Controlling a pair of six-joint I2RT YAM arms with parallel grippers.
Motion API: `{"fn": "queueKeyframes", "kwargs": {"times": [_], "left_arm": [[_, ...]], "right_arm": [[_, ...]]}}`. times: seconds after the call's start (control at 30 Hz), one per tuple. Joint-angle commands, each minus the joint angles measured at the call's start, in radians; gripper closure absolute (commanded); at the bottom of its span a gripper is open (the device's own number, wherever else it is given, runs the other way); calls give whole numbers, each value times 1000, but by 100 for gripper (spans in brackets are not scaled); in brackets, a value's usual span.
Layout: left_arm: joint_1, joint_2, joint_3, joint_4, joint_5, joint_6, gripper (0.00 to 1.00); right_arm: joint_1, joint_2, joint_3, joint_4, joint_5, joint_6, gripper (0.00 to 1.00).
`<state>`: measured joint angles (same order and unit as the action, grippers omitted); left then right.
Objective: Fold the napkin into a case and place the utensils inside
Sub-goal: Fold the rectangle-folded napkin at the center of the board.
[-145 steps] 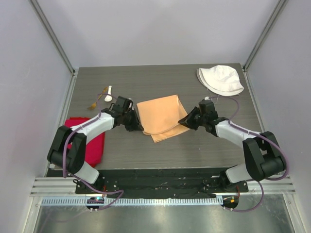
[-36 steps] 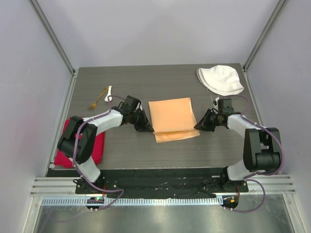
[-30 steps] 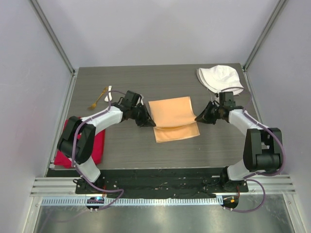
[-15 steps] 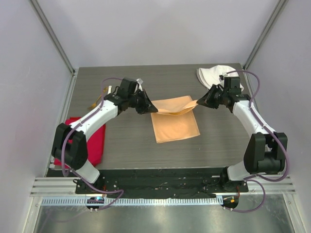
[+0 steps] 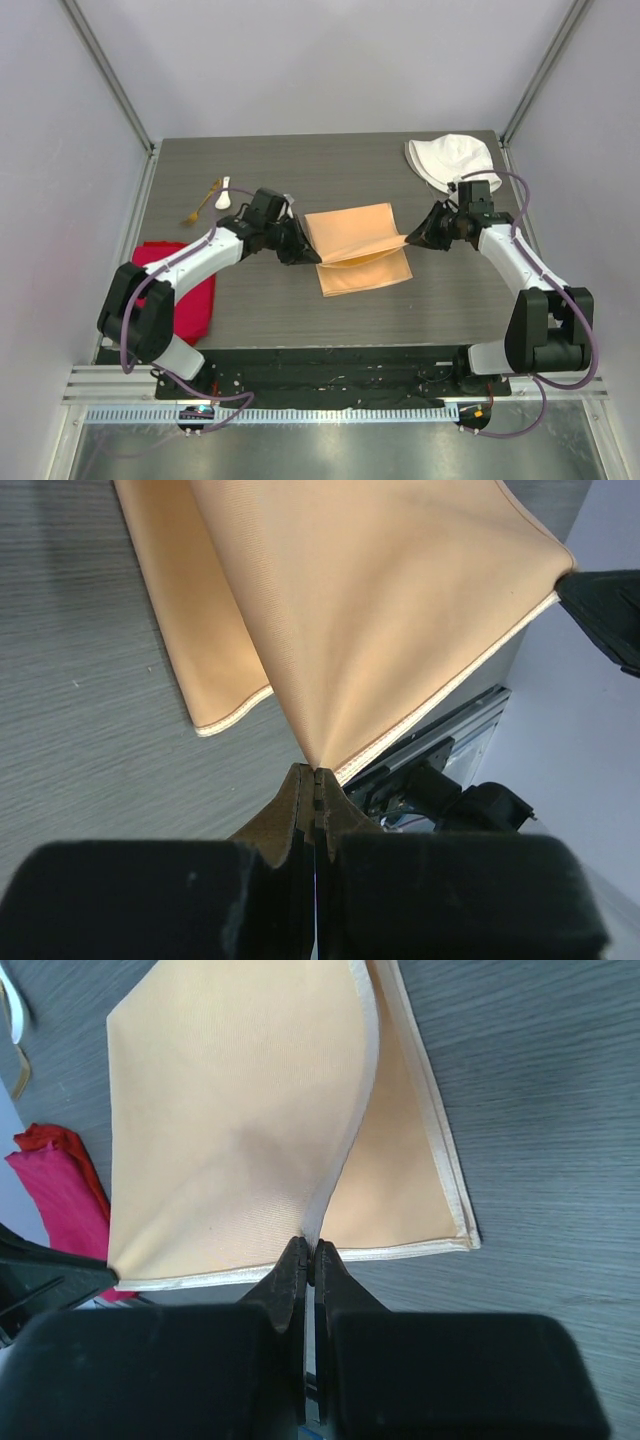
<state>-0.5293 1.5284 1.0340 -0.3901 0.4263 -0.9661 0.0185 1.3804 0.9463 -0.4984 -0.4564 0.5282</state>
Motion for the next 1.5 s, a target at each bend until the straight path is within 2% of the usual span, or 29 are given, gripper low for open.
{"fn": "queueKeyframes", "kwargs": {"times": [0.0,0.33,1.47], "left_arm": [[-31,-5,-20,51,-17,-19,100],[-41,82,-129,117,-43,-19,100],[-87,185,-160,161,-61,-28,100]], "right_arm": [[-5,-14,-30,18,45,-31,99],[-5,22,-107,66,56,-37,99],[-6,97,-165,115,139,-54,99]]}}
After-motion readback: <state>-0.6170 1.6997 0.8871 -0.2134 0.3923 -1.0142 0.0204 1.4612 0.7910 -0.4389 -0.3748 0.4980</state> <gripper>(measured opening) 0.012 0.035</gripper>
